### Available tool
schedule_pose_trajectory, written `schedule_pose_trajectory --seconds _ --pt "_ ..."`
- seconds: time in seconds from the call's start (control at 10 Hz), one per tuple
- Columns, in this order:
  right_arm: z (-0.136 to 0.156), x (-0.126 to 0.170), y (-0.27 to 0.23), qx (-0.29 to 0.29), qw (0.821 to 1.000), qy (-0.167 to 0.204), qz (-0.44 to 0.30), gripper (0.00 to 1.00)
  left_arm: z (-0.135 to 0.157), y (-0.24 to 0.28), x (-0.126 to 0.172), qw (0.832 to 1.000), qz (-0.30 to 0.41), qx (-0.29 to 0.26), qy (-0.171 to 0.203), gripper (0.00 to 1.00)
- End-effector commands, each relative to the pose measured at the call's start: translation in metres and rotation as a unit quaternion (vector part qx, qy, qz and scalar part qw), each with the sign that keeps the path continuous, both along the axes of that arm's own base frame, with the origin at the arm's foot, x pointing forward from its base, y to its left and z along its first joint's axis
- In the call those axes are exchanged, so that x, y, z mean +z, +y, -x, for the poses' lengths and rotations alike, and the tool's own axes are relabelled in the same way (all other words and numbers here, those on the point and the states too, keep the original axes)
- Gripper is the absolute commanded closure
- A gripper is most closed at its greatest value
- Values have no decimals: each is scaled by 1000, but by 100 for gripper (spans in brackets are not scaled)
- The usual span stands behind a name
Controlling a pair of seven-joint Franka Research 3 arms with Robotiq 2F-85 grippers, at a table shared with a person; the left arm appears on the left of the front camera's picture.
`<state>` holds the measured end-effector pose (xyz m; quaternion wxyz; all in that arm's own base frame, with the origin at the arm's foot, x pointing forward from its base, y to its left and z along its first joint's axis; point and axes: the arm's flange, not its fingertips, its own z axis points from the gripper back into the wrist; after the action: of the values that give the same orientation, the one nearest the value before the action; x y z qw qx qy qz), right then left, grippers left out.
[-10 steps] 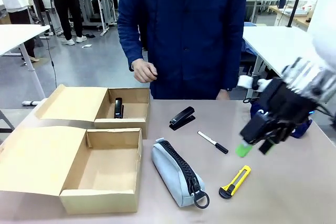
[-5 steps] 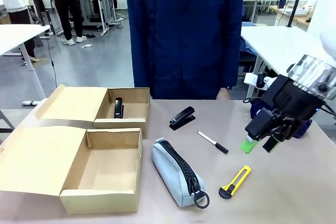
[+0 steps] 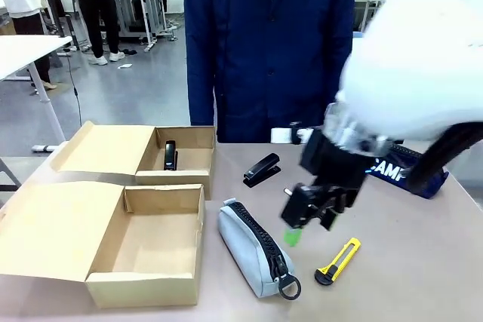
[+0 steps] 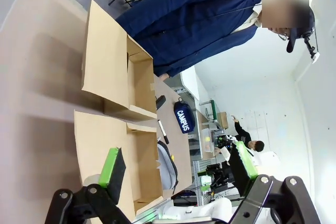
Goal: Place items inside the box.
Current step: Pick up a Pencil pouch or Stapler and place it inside the Mailer Box closest to the robot.
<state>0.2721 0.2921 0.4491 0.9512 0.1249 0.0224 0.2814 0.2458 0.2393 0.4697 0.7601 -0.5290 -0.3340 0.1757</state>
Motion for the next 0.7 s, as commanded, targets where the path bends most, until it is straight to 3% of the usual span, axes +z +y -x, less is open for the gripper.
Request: schedule_pose_trajectory --seconds 0.0,0.3,0.6 --pt "-18 -12 31 -23 998 -17 49 0 -1 -1 1 1000 2 0 -18 0" --pt "-27 -33 79 -43 994 -55 84 0 -1 -1 1 1000 2 0 -18 0" --pt "-41 -65 98 -35 994 -42 98 0 -1 -1 1 1000 2 0 -18 0"
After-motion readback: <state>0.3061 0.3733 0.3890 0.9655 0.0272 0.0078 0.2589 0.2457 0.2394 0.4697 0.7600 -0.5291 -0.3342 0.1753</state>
